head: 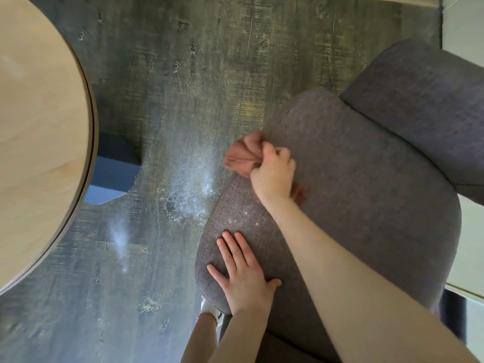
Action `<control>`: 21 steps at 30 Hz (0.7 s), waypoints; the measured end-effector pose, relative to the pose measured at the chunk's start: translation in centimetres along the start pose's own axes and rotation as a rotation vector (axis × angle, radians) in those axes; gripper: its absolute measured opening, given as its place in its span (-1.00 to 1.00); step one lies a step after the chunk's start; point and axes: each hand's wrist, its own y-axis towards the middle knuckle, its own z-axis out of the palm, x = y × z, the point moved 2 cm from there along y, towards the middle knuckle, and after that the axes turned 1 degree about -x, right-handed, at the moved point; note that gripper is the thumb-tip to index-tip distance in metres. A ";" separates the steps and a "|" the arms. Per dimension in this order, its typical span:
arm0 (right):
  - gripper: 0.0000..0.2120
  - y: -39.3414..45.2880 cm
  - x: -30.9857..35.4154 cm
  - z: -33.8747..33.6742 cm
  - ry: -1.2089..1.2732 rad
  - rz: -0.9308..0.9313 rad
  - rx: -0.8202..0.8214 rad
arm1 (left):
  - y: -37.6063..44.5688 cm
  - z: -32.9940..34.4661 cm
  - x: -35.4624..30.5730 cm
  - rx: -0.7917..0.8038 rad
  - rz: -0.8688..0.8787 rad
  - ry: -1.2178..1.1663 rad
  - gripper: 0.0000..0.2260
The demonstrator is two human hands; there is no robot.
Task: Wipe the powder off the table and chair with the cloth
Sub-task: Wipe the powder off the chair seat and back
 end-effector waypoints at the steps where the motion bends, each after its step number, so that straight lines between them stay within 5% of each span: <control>1: -0.59 -0.3 1.0 0.2 0.128 -0.057 0.158 | -0.1 0.0 0.0 0.004 0.002 0.007 0.30; 3: -0.58 -0.7 2.7 -1.3 0.544 -0.079 0.473 | -0.1 0.0 0.0 0.006 0.009 0.013 0.31; 5: -0.59 -0.2 3.0 -4.3 0.715 -0.094 0.359 | -0.1 -0.2 0.2 -0.008 0.012 0.012 0.31; 8: -0.53 0.6 -0.1 -7.9 0.461 -0.088 -0.015 | -0.5 -0.4 0.1 -0.010 -0.022 -0.024 0.31; 12: -0.51 -3.1 -7.1 -7.4 0.150 0.147 -0.232 | -0.9 -1.1 0.3 -0.020 -0.057 -0.118 0.24; 17: -0.46 -9.4 -9.1 -1.7 0.095 0.398 -0.196 | -1.5 -0.7 1.4 -0.113 -0.157 -0.114 0.38; 21: -0.42 -9.5 -4.9 1.2 0.148 0.478 -0.121 | -0.8 0.2 1.5 -0.178 -0.113 -0.094 0.25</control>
